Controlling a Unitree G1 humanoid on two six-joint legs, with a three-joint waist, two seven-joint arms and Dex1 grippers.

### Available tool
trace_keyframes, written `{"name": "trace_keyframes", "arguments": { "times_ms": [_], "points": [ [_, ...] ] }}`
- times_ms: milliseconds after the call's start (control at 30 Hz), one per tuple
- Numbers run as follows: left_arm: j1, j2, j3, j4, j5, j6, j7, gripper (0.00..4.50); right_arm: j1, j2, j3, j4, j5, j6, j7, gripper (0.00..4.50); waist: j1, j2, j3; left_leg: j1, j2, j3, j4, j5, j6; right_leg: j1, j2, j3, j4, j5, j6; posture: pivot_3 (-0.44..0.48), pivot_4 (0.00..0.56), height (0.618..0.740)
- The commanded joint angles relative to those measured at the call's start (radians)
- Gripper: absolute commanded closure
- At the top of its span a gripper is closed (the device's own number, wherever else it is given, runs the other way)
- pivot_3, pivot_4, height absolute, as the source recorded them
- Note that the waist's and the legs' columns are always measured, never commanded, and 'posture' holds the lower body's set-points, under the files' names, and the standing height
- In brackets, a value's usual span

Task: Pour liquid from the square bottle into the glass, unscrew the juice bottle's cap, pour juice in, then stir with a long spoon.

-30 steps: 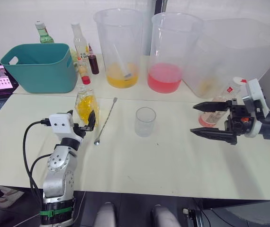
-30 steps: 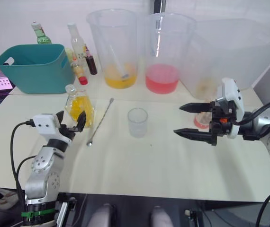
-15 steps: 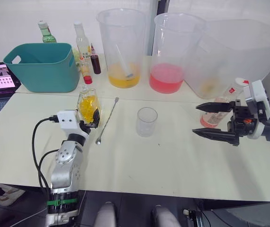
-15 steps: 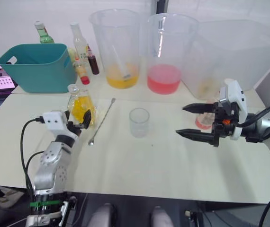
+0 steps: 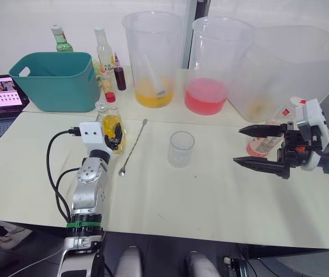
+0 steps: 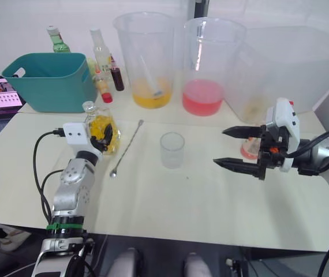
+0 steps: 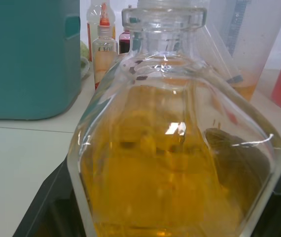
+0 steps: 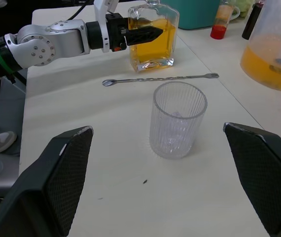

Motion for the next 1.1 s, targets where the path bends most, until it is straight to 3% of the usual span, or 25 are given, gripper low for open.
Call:
{"name": "trace_keyframes", "arguments": {
  "times_ms": [33, 200, 400, 467, 700, 867, 1100],
  "points": [
    [-0.027, 0.003, 0.001, -0.004, 0.007, -0.042, 0.004, 1.66, 0.0, -0.013, -0.034, -0.03, 0.011, 0.001, -0.016, 0.0, 0.0, 0.0, 0.0, 0.0, 0.0, 0.0, 0.0, 0.0, 0.0, 0.0, 0.0, 0.0, 0.0, 0.0, 0.0, 0.0, 0.15, 0.735],
    [-0.043, 0.03, 0.029, -0.035, -0.016, -0.119, -0.038, 1.66, 0.0, -0.008, -0.029, -0.038, 0.016, 0.004, -0.029, 0.0, -0.001, 0.0, 0.0, 0.0, 0.0, -0.001, 0.0, 0.0, 0.0, 0.0, 0.0, -0.001, 0.0, 0.0, 0.0, 0.0, 0.15, 0.735],
    [-0.069, 0.118, 0.122, -0.044, -0.203, -0.138, -0.236, 1.66, -0.008, 0.004, -0.016, -0.055, 0.054, 0.042, -0.045, 0.0, -0.003, -0.002, 0.002, -0.002, 0.0, -0.002, 0.0, 0.0, -0.001, -0.001, 0.0, -0.002, -0.001, 0.0, 0.0, 0.0, 0.15, 0.735],
    [-0.073, 0.172, 0.141, -0.065, -0.29, -0.104, -0.361, 1.66, -0.011, 0.011, -0.015, -0.065, 0.072, 0.06, -0.054, 0.0, -0.003, -0.003, 0.003, -0.003, 0.0, -0.002, 0.0, 0.0, -0.001, -0.002, 0.0, -0.003, -0.001, 0.0, 0.0, 0.0, 0.15, 0.735],
    [-0.037, 0.376, 0.091, -0.117, -0.455, 0.063, -0.763, 1.66, -0.001, 0.042, -0.019, -0.098, 0.081, 0.062, -0.099, 0.0, -0.001, -0.003, 0.004, -0.004, 0.0, -0.003, -0.001, 0.0, -0.001, -0.001, -0.001, -0.007, -0.003, 0.0, 0.0, 0.0, 0.15, 0.735],
    [-0.02, 0.466, 0.046, -0.13, -0.497, 0.132, -0.983, 1.66, 0.038, 0.05, -0.044, -0.127, 0.084, 0.056, -0.126, 0.0, -0.006, -0.003, 0.004, -0.005, 0.001, -0.004, -0.001, 0.0, -0.001, -0.001, -0.001, -0.008, -0.003, 0.0, 0.0, 0.0, 0.15, 0.735],
    [-0.067, 0.458, -0.119, -0.17, -0.533, 0.239, -1.225, 1.66, 0.133, 0.074, -0.114, -0.211, 0.089, 0.05, -0.208, 0.0, -0.008, -0.002, 0.005, -0.006, 0.001, -0.005, -0.001, 0.0, -0.001, -0.001, -0.001, -0.01, -0.003, 0.0, 0.0, 0.0, 0.15, 0.735]
  ]
}}
